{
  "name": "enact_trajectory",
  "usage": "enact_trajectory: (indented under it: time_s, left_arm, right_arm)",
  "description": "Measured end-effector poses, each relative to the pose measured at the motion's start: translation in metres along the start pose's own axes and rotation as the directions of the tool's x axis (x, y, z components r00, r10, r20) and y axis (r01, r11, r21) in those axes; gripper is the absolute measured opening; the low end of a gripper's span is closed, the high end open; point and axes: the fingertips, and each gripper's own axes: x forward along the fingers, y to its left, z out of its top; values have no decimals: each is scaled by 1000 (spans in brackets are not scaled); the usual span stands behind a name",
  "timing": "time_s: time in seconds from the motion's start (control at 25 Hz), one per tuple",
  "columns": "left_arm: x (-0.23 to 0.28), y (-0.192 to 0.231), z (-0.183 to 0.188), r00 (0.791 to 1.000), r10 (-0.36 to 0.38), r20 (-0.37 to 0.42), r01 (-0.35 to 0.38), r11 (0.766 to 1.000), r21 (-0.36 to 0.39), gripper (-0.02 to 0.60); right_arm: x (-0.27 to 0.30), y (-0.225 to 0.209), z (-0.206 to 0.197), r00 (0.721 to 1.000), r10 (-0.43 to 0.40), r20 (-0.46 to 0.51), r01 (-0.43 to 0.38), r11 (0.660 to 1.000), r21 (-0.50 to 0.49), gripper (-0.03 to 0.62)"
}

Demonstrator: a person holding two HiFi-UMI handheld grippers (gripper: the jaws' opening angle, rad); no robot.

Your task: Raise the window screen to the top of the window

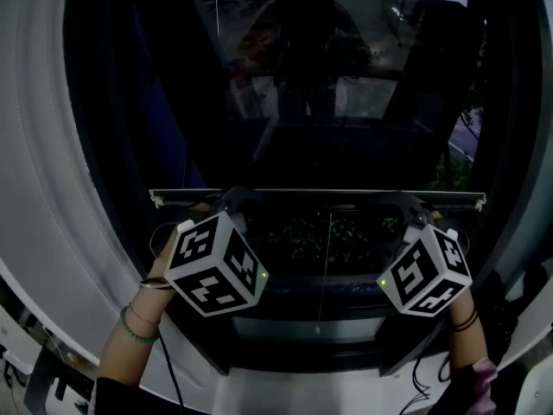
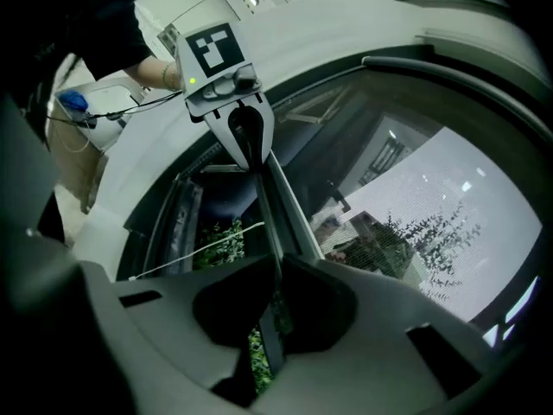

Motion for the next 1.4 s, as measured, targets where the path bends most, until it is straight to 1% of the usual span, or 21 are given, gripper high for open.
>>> enact_trajectory:
  time_s: [0.16,0.32,0.48,0.64,0.76,0.84,0.92,1.0,1.12,1.28,1.32,1.4]
  left_arm:
    - [-15,42,23,1000,18,-3,-18,1000,1,37]
    - [-34,83,37,995,97,37,-97,995,-2,40]
    - [-52,117,53,986,154,55,-154,988,-12,44]
    - [-67,158,71,976,207,69,-208,978,2,46]
    - [-75,179,82,971,233,59,-234,972,8,46]
    - [-84,200,93,965,258,50,-259,966,17,48]
    - [-97,226,106,955,291,52,-293,956,25,48]
    - [-108,250,116,949,312,56,-313,949,21,51]
    - [-123,282,123,936,351,23,-352,936,4,52]
    - [-140,316,139,916,402,-6,-402,916,10,52]
    - [-143,323,141,913,409,-10,-409,913,4,52]
    - [-146,330,146,916,400,-5,-400,916,-26,55]
  right_arm:
    - [-13,-46,18,998,-57,24,58,997,-43,31]
    - [-22,-83,42,988,-145,57,149,987,-67,32]
    - [-32,-116,60,980,-184,70,190,978,-90,32]
    - [-41,-157,79,967,-239,90,249,960,-128,32]
    - [-46,-179,89,963,-256,85,266,953,-147,32]
    - [-53,-201,98,955,-280,94,291,945,-149,34]
    - [-62,-228,112,944,-312,105,326,933,-152,34]
    - [-68,-251,124,938,-334,92,345,925,-162,35]
    - [-75,-278,139,932,-354,72,362,917,-169,35]
    - [-87,-316,159,920,-386,71,393,906,-160,37]
    - [-90,-324,163,917,-392,71,398,904,-157,37]
    - [-94,-335,169,915,-396,76,403,903,-151,37]
